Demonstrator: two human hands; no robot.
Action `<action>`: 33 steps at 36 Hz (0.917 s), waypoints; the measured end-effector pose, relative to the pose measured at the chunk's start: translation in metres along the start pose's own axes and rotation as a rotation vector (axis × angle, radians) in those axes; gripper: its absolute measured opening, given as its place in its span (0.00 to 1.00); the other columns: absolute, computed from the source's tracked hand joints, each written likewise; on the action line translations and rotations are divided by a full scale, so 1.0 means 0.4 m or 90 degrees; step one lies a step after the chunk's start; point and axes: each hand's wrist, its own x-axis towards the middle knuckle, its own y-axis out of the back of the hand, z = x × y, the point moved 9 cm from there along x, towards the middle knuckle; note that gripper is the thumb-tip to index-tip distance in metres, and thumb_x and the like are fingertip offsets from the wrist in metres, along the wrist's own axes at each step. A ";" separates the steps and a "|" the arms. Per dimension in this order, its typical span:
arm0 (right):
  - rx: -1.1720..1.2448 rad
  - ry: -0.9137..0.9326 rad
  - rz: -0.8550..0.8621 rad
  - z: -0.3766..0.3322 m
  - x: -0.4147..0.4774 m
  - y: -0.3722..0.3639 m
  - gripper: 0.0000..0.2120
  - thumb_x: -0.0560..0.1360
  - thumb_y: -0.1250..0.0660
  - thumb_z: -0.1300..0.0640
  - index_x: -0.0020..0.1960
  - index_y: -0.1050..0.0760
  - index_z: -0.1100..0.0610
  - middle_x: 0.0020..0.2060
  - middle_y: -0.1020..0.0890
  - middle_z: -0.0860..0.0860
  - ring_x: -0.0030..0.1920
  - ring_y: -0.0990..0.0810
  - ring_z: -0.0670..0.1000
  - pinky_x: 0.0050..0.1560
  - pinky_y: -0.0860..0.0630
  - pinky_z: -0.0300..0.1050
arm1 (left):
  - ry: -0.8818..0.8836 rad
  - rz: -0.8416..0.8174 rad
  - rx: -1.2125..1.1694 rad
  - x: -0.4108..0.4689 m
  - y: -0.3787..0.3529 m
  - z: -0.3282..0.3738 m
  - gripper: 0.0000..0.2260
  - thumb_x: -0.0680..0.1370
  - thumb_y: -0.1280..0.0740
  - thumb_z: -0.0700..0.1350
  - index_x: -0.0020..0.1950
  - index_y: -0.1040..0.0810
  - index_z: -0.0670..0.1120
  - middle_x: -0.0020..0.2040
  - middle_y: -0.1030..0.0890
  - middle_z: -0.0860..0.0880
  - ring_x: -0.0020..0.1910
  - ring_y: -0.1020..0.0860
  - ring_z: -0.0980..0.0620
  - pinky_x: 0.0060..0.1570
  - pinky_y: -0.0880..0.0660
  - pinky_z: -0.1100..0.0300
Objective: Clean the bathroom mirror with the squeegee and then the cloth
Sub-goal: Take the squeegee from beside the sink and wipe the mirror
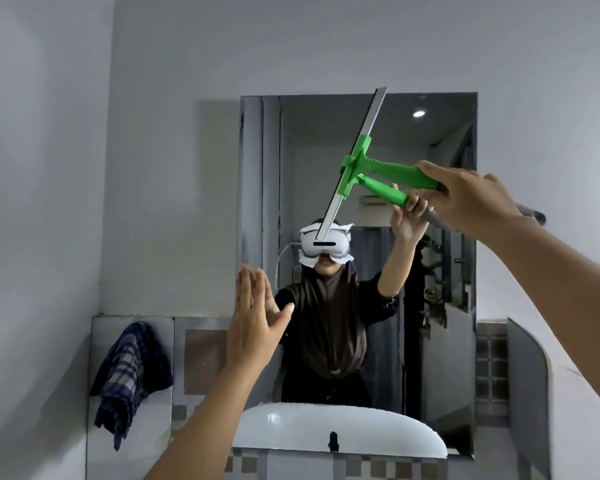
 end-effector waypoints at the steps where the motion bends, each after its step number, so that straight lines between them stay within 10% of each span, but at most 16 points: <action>1: 0.001 -0.007 0.001 0.016 -0.008 0.005 0.18 0.79 0.42 0.51 0.68 0.36 0.47 0.54 0.20 0.57 0.53 0.24 0.60 0.53 0.33 0.54 | 0.000 0.002 -0.005 -0.001 -0.001 0.001 0.40 0.74 0.33 0.56 0.75 0.57 0.48 0.76 0.58 0.47 0.76 0.56 0.49 0.64 0.40 0.61; 7: 0.026 -0.086 -0.002 0.093 -0.078 0.034 0.17 0.79 0.42 0.52 0.68 0.35 0.49 0.43 0.23 0.57 0.45 0.26 0.61 0.41 0.29 0.51 | 0.006 -0.007 -0.011 0.002 -0.014 -0.011 0.39 0.75 0.34 0.56 0.76 0.56 0.47 0.77 0.58 0.47 0.76 0.58 0.51 0.68 0.50 0.62; 19: 0.172 -0.198 0.053 0.100 -0.200 -0.063 0.15 0.76 0.40 0.51 0.62 0.35 0.47 0.35 0.22 0.59 0.34 0.25 0.63 0.36 0.28 0.50 | 0.031 -0.031 -0.017 0.001 -0.022 -0.017 0.38 0.75 0.36 0.58 0.77 0.53 0.48 0.77 0.60 0.49 0.75 0.61 0.53 0.63 0.32 0.54; 33: 0.426 -0.325 0.178 -0.079 -0.254 -0.144 0.18 0.79 0.41 0.55 0.68 0.37 0.57 0.25 0.32 0.45 0.20 0.29 0.36 0.20 0.36 0.28 | 0.008 -0.052 -0.046 -0.006 0.004 0.009 0.39 0.76 0.35 0.55 0.76 0.58 0.50 0.75 0.64 0.51 0.74 0.63 0.53 0.62 0.31 0.56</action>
